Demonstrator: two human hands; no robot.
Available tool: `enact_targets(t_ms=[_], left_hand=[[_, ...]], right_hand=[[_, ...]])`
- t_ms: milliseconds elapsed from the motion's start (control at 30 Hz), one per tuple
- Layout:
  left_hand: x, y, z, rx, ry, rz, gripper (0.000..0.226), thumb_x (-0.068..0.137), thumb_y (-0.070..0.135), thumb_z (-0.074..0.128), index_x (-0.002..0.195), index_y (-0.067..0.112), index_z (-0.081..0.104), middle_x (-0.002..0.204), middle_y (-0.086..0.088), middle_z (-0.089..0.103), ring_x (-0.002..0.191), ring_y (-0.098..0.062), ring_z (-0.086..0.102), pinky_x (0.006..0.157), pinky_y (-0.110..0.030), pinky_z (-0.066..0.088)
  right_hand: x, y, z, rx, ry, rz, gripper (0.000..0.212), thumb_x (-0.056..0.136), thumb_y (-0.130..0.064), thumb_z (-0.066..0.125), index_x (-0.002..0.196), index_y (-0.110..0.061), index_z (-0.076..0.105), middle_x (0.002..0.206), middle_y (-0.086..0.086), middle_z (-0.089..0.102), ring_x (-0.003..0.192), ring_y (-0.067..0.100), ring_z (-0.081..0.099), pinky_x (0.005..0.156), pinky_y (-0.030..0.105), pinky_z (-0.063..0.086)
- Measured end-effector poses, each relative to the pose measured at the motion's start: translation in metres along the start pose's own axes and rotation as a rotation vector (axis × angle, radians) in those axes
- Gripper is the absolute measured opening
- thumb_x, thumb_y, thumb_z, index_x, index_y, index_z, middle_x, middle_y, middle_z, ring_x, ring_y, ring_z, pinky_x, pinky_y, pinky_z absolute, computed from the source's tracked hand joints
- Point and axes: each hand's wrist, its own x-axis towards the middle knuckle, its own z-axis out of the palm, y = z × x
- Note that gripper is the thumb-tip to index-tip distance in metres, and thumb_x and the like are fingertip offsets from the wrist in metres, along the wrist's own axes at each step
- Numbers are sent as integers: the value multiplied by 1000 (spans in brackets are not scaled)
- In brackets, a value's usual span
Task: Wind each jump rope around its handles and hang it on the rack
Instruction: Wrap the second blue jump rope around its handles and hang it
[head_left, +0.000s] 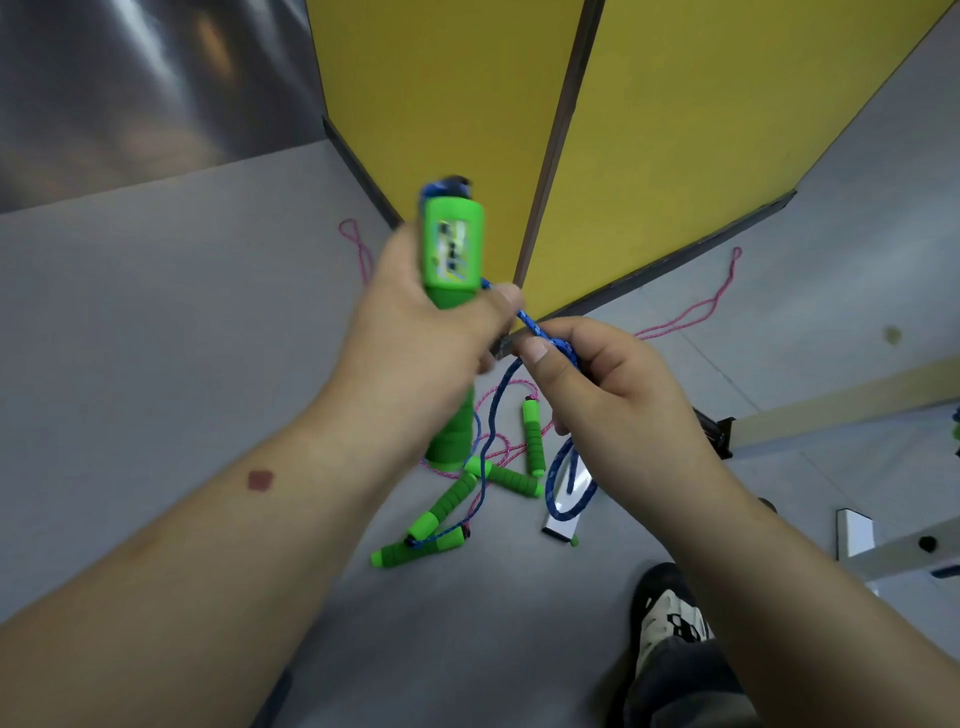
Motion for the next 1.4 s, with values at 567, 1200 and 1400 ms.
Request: enact_targets(t_ms=[567, 1200, 1400], left_hand=[[8, 9, -11, -42, 70, -2, 29, 92, 11, 74, 104, 27, 53, 83, -1, 75, 70, -16, 76, 57, -24, 54], [3, 3, -13, 437, -288, 30, 29, 85, 36, 79, 107, 38, 60, 89, 5, 69, 77, -21, 68, 78, -47, 60], [4, 3, -9, 270, -233, 85, 22, 91, 27, 76, 106, 37, 62, 97, 12, 73, 86, -9, 67, 77, -32, 53]], right_hand=[[0, 2, 1, 23, 2, -58, 18, 103, -31, 53, 101, -30, 71, 70, -2, 50, 65, 16, 48, 60, 32, 44], [8, 4, -7, 235, 224, -96, 21, 103, -10, 52, 98, -28, 62, 82, -5, 59, 75, 16, 58, 68, 30, 47], [6, -1, -8, 252, 94, -86, 20, 103, -10, 54, 101, -23, 69, 92, 6, 69, 71, 14, 57, 66, 25, 47]])
